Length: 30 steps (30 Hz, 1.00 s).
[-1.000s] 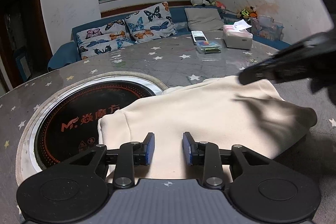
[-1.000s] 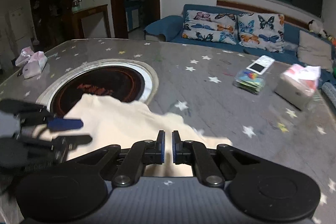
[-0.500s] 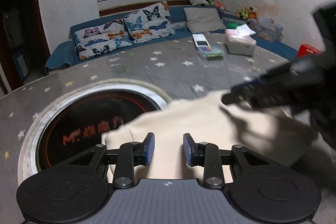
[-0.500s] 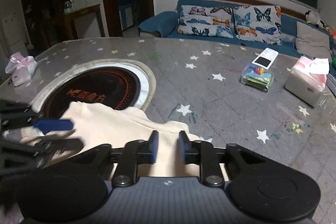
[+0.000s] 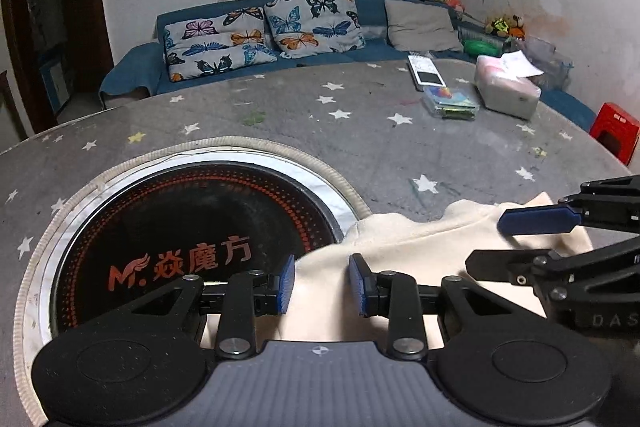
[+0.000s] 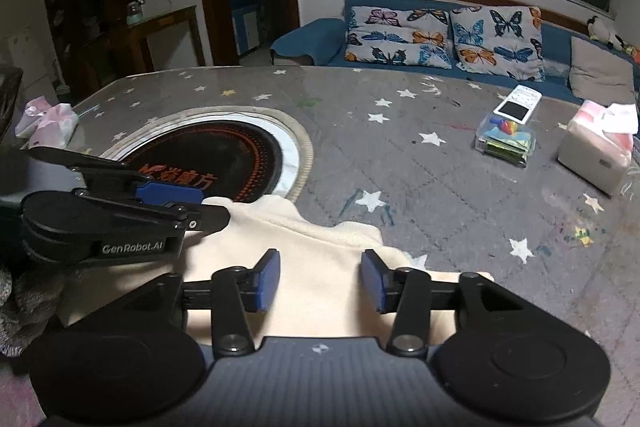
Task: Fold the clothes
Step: 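Smooth the folded sweatshirt flat with both grippers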
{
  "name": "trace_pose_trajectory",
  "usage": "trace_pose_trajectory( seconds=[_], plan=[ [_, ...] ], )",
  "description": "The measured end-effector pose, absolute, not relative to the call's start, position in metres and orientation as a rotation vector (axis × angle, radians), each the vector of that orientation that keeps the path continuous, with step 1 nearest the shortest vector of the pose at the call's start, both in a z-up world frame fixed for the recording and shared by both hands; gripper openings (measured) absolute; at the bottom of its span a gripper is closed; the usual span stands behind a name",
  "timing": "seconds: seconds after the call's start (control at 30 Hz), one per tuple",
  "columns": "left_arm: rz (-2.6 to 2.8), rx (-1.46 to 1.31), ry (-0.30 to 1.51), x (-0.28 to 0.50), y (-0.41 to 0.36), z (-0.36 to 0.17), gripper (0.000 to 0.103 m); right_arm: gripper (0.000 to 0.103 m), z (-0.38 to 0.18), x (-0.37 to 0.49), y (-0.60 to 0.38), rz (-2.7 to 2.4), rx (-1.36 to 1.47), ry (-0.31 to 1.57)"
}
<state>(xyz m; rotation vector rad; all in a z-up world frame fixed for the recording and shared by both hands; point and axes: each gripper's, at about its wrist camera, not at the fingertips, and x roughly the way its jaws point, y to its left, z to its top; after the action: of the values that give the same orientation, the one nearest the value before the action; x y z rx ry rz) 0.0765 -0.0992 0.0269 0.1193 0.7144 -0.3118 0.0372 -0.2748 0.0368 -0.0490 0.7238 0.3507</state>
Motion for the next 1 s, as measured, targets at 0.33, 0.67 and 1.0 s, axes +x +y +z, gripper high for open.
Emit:
trace_pose_trajectory(
  seconds=[0.33, 0.67, 1.0],
  plan=[
    [-0.346, 0.136, 0.630, 0.011, -0.089, 0.040, 0.035, 0.060, 0.046, -0.024, -0.256, 0.435, -0.120, 0.675],
    [-0.309, 0.143, 0.633, -0.017, -0.075, 0.026, 0.036, 0.069, 0.025, -0.050, -0.243, 0.433, -0.190, 0.657],
    [-0.266, 0.117, 0.639, -0.022, -0.064, 0.024, 0.041, 0.073, 0.026, -0.064, -0.269, 0.372, -0.147, 0.682]
  ],
)
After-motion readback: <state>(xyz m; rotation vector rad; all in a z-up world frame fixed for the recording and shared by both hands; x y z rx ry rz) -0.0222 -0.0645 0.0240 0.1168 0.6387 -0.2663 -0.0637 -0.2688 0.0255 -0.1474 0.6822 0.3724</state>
